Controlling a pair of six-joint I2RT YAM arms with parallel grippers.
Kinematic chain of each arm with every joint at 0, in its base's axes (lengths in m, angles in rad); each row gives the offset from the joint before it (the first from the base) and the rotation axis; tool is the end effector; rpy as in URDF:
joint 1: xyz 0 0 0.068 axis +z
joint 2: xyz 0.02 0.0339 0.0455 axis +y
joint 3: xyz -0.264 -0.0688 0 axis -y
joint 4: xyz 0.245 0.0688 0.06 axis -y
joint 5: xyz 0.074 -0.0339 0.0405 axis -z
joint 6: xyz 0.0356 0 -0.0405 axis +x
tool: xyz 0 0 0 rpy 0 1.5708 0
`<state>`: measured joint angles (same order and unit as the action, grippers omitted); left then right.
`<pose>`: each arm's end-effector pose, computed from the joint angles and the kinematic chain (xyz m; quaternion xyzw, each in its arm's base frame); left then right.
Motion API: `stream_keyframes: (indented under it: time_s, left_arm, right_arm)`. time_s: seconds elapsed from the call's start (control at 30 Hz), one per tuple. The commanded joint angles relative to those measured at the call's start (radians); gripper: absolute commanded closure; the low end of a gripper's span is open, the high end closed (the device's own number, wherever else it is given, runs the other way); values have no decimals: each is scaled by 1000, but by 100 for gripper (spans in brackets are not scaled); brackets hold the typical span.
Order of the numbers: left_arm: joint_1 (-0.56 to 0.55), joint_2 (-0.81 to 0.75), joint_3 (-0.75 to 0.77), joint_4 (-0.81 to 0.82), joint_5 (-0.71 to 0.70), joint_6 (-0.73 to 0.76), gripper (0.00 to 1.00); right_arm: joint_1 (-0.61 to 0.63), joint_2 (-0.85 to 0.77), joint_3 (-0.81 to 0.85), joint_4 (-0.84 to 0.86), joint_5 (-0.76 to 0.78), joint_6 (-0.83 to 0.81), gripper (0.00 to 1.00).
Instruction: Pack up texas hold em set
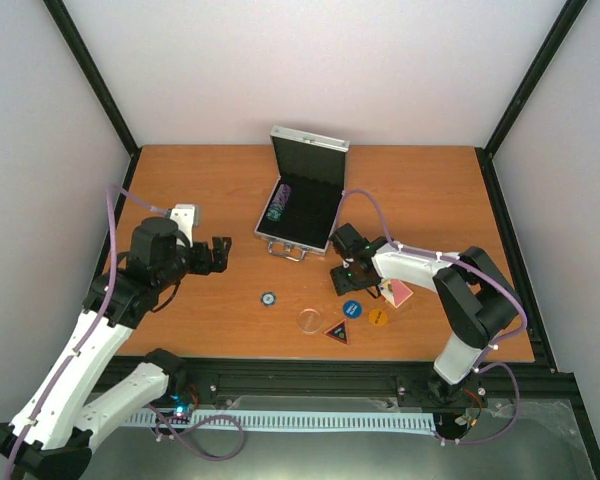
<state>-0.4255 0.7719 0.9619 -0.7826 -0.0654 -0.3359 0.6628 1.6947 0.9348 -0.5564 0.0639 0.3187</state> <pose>0.1384 -0.0602 0.3417 0.0242 0.8821 -0.1477 0.4467 0.2372 0.1823 0.1442 -0.1657 0.9775 0.0318 0.1268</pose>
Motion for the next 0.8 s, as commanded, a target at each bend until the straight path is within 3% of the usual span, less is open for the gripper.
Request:
stream_keyframes:
  time_s: [0.0, 0.2, 0.33, 0.77]
  left_arm:
    - [5, -9, -3, 7, -4, -2, 0]
    - [5, -26, -9, 0, -9, -1, 0]
    - [5, -30, -12, -3, -14, 1, 0]
    - [5, -20, -3, 4, -9, 4, 0]
  right_arm:
    - [1, 55, -38, -103, -79, 18, 33]
    - [1, 91, -7, -103, -64, 4, 37]
    - [1, 112, 11, -100, -67, 0, 50]
    - [4, 73, 36, -136, -70, 0, 63]
